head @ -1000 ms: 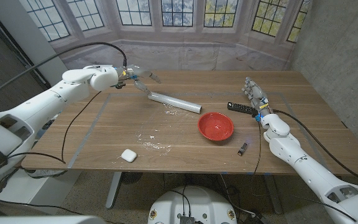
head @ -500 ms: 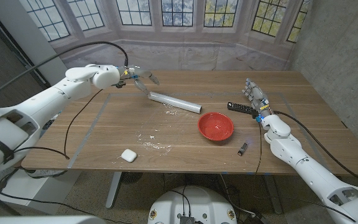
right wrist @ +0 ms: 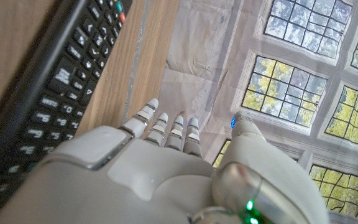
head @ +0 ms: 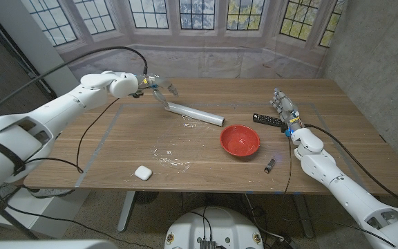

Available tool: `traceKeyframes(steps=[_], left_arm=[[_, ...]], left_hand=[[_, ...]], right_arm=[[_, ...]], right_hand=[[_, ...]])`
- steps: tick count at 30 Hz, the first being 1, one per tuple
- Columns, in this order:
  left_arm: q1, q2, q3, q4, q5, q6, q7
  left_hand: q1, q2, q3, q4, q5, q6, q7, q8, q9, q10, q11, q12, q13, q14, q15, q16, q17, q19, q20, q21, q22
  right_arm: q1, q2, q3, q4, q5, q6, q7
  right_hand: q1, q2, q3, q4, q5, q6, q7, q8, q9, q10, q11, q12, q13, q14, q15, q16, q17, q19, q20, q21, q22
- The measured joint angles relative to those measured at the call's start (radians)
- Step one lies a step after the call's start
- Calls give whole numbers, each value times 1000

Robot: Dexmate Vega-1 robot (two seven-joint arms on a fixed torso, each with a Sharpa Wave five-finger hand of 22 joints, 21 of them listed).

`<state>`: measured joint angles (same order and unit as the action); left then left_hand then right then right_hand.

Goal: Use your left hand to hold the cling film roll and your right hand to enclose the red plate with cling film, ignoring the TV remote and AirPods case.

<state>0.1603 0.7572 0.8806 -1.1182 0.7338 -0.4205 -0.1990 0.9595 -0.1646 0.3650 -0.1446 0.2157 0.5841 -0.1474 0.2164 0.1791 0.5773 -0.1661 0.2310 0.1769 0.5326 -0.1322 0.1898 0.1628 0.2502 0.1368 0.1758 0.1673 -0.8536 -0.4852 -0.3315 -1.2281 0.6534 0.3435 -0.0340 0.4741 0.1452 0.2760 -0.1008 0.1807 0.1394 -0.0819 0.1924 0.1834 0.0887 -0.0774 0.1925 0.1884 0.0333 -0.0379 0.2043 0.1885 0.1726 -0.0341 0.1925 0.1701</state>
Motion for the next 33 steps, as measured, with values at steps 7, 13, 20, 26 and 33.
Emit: traceKeyframes(steps=[7,13,20,26,33], left_arm=[[-11,-14,24,5,15,9,-1],[-17,-26,40,9,24,16,-1],[-25,-45,60,27,35,22,14],[-28,-60,75,48,40,29,38],[-27,-74,93,73,47,42,81]], left_hand=[[0,0,-15,1,8,50,-1,0,0,13,0,-9,0,-4,-4,-9,0,-31,-14,-2,0],[0,0,-17,0,8,57,-1,0,0,21,0,-13,0,-4,-4,-9,0,-31,-14,-2,0],[0,0,-23,1,8,58,7,0,0,21,0,-17,0,-4,-4,-9,0,-31,-14,2,0],[4,-4,-26,-1,8,59,8,-1,0,25,4,-20,0,1,-7,-9,0,-25,-15,2,0],[4,-4,-30,3,8,54,14,-9,0,29,7,-24,0,16,-16,-8,0,-7,-30,10,0]], right_arm=[[-3,-1,3,4,4,0,0],[-9,-2,7,4,7,1,0],[-19,-6,11,1,11,3,-3],[-31,-13,16,-12,13,3,-9],[-40,-19,19,-22,14,-3,-16]], right_hand=[[0,0,0,0,0,0,0,0,0,0,0,0,0,0,0,0,0,0,0,0,0],[0,0,0,0,0,0,0,0,0,5,5,0,0,0,0,0,0,0,0,0,0],[0,0,0,-6,0,0,0,0,0,5,5,0,0,8,2,0,0,0,0,0,0],[0,0,0,-6,0,0,0,0,0,5,5,0,0,8,2,0,0,0,0,0,0],[0,0,0,-6,0,11,0,0,0,5,5,0,0,8,2,0,0,0,0,0,0]])
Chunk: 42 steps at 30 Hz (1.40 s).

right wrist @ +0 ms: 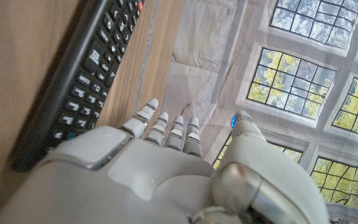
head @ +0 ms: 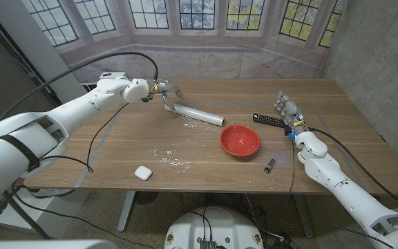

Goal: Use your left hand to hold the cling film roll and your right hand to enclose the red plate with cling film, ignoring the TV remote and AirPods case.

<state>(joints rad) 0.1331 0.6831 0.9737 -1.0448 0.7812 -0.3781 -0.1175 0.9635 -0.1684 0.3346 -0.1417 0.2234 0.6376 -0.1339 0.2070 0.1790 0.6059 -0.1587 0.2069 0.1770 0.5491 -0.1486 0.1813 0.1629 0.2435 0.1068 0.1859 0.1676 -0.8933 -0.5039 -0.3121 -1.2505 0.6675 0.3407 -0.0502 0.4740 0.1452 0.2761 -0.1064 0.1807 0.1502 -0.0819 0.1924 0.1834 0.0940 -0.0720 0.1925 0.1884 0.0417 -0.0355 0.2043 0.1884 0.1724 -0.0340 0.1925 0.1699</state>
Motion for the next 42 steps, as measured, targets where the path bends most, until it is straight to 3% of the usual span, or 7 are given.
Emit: traceKeyframes(steps=[25,42], left_arm=[[2,-46,55,100,-6,14,115],[-15,-75,96,164,0,3,210]], left_hand=[[0,0,-11,-6,0,7,18,-8,0,12,12,-4,0,38,-8,5,0,23,-16,0,0],[0,0,-26,-2,0,79,14,-2,5,86,7,4,2,133,-39,20,3,79,-64,8,0]], right_arm=[[6,0,-1,8,-1,-14,-8],[15,8,-1,32,2,-11,-2]], right_hand=[[0,0,3,-3,0,0,0,0,0,4,-4,0,0,0,0,0,0,0,0,0,0],[0,0,3,-3,0,0,0,0,0,4,-4,0,0,0,0,0,0,6,6,0,0]])
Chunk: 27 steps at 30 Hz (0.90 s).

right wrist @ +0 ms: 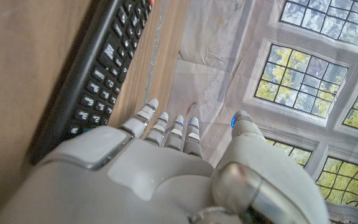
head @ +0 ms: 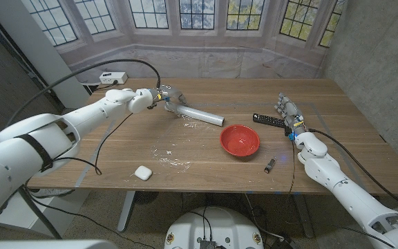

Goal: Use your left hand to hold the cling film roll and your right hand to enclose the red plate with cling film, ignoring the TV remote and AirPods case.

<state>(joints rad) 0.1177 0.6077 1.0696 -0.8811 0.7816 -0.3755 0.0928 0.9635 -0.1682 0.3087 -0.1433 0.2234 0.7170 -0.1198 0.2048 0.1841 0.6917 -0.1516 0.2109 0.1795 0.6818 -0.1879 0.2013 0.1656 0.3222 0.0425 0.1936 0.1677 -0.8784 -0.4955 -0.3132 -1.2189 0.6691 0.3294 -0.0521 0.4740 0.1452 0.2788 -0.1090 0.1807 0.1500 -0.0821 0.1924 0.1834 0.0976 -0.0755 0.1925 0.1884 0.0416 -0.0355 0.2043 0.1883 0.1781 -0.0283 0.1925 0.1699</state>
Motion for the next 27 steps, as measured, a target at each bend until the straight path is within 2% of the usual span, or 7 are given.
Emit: traceKeyframes(steps=[5,13,19,21,27], left_arm=[[-1,-5,11,11,-4,-1,13],[1,-5,15,9,-13,10,18],[17,3,16,-12,-18,26,19],[21,6,15,-18,-19,32,19],[35,13,9,-35,-22,49,19]], left_hand=[[0,0,-7,-1,-7,20,4,0,0,22,0,4,0,41,-12,6,0,19,-19,0,0],[4,-4,-15,-1,-7,49,4,6,0,47,-4,4,0,69,-16,9,0,31,-31,0,0],[4,-4,-15,-1,-15,79,-4,11,0,74,-10,8,0,97,-20,13,0,42,-43,0,0],[4,-4,-18,2,-15,87,2,11,0,79,-15,8,0,112,-22,13,2,50,-50,0,0],[4,-4,-20,3,-15,103,-4,11,0,102,-22,8,0,156,-26,21,4,73,-73,8,0]], right_arm=[[3,2,0,9,3,3,6],[9,5,-1,21,5,4,11],[12,7,-1,28,8,4,17],[12,8,-2,29,9,5,18],[14,10,-3,33,10,5,20]], right_hand=[[0,0,0,0,0,0,0,0,0,0,0,0,0,0,0,0,0,0,0,0,0],[0,0,-3,-3,0,0,0,0,0,0,0,0,0,0,0,0,0,0,0,0,0],[0,0,-4,-4,0,0,0,0,0,4,-4,0,0,0,0,0,0,0,0,0,0],[0,0,-4,-4,0,0,0,0,0,4,-4,0,0,0,0,0,0,0,0,0,0],[0,0,0,-8,0,0,0,0,0,9,2,0,0,0,0,0,0,0,0,0,0]])
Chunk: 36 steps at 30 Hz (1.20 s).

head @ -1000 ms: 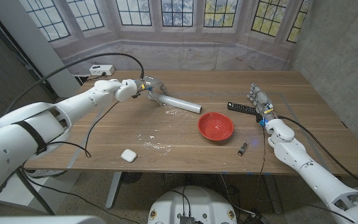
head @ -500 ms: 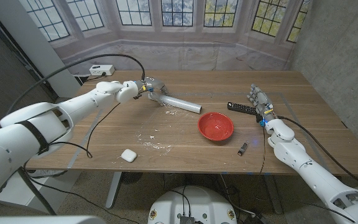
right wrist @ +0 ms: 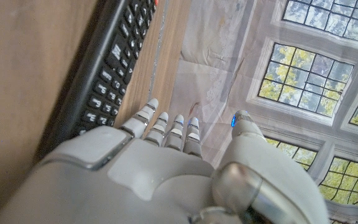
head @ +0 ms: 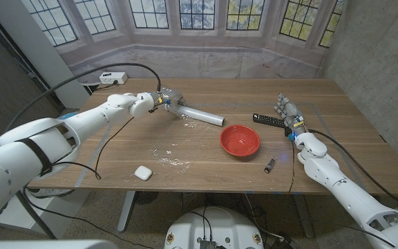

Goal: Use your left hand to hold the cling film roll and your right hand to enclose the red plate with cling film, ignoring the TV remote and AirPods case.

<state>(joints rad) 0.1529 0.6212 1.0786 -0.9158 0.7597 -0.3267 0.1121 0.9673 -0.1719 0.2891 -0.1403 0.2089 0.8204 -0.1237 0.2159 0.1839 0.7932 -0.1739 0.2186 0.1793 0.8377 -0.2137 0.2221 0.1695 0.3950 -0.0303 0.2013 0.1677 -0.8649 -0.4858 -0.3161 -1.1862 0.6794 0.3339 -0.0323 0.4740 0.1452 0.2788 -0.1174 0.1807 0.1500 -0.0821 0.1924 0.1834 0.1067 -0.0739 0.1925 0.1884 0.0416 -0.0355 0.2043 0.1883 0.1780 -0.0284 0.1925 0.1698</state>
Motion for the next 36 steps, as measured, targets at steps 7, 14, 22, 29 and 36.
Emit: traceKeyframes(steps=[7,14,22,29,36], left_arm=[[16,5,-4,-11,6,21,19],[24,4,-4,-6,16,34,41],[27,-1,-1,11,17,38,62],[32,-2,5,24,17,40,75],[34,0,13,34,21,41,97]], left_hand=[[-1,1,5,-5,0,24,0,0,0,24,-3,4,0,39,-4,0,0,6,-6,0,0],[-2,2,9,-9,-6,41,-5,0,0,40,-8,4,0,63,-4,0,1,15,-15,0,0],[-1,1,9,-9,-6,55,-1,7,0,66,-10,4,5,92,-4,3,0,23,-23,0,0],[2,-2,9,-8,-9,68,-3,7,0,86,-12,12,5,108,-10,3,1,29,-29,0,0],[3,-3,11,-10,-10,84,-5,6,5,115,-22,12,8,145,-10,11,5,29,-29,-6,0]], right_arm=[[0,2,-1,1,1,0,-1],[1,5,-1,3,2,-2,-3],[6,8,-5,4,2,-8,-8],[14,12,-9,10,1,-17,-11],[24,18,-14,20,-1,-23,-11]], right_hand=[[0,0,0,0,0,4,-4,0,0,0,0,0,0,11,0,0,0,0,0,0,0],[0,0,0,0,0,11,0,0,0,0,0,4,0,11,0,0,0,7,7,0,0],[0,0,0,0,0,11,0,0,0,0,0,4,0,11,0,0,0,11,3,0,0],[0,0,0,0,0,11,0,0,0,4,4,4,0,11,0,8,0,13,1,0,0],[0,0,0,0,0,11,0,0,0,4,4,4,0,11,0,8,0,13,1,0,0]])
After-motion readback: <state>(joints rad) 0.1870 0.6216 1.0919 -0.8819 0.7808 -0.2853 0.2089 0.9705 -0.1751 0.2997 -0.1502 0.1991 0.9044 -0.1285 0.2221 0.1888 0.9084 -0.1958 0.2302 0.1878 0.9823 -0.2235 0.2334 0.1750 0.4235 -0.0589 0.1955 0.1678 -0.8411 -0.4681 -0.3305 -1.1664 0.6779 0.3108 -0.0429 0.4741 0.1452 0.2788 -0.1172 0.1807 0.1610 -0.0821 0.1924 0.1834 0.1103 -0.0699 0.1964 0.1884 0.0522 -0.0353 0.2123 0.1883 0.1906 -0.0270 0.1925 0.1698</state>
